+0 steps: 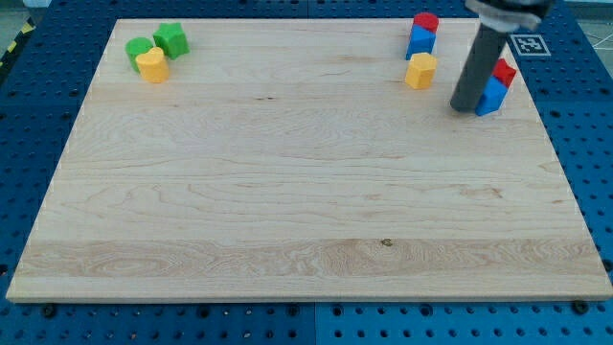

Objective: Push the yellow hexagon closer to yellow heart

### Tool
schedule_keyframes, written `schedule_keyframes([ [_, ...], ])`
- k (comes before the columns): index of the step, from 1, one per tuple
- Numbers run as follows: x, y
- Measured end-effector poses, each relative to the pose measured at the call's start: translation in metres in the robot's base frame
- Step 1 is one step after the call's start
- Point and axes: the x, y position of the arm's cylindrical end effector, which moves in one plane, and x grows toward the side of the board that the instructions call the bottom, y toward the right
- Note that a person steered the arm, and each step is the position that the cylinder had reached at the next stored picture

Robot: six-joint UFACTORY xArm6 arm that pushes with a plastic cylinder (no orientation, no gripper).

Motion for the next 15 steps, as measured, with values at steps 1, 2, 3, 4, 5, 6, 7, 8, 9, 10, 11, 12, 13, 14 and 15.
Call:
schedule_keyframes([
  [1, -0.004, -0.003],
  [2, -0.013, -0.004],
  [3, -0.039, -0.018],
  [4, -0.052, -0.039],
  [5, -0.052, -0.065],
  [6, -0.052, -0.091],
  [7, -0.052, -0.114],
  [8, -0.052, -0.135],
  [9, -0.052, -0.158],
  [10, -0.052, -0.18],
  [11, -0.052, -0.201],
  [12, -0.052, -0.221],
  [13, -0.052, -0.241],
  [14, -0.052, -0.261],
  [15, -0.052, -0.273],
])
